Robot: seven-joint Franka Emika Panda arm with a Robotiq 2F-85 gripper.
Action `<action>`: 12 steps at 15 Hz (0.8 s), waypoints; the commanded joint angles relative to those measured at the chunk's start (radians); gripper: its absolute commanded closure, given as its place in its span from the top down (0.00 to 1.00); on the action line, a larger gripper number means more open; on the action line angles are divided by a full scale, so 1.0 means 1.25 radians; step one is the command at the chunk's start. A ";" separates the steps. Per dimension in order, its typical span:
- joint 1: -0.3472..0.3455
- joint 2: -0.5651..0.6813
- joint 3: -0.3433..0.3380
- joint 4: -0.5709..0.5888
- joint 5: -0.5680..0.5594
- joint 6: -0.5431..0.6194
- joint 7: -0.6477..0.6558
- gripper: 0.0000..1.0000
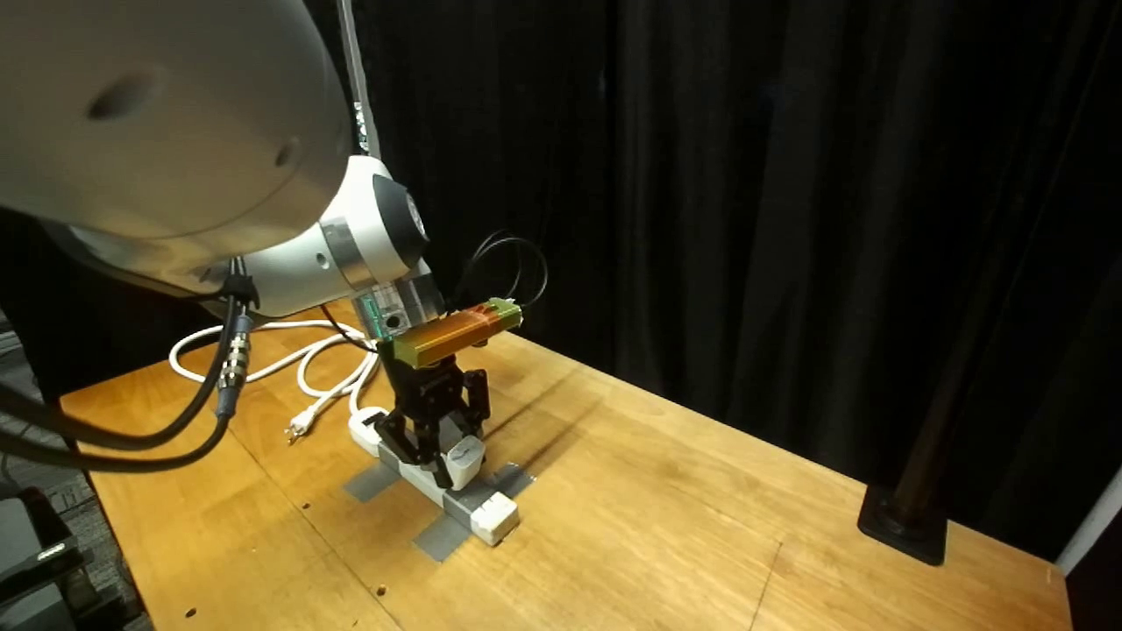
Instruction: Put the charger head on the slot on the extension cord
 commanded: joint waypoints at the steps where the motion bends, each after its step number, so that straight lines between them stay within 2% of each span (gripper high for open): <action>1: -0.004 -0.023 0.005 -0.012 0.011 -0.004 0.007 0.23; 7: -0.004 -0.027 0.008 -0.028 0.008 0.006 0.011 0.23; 12: -0.001 -0.026 0.002 -0.040 -0.029 0.022 0.046 0.23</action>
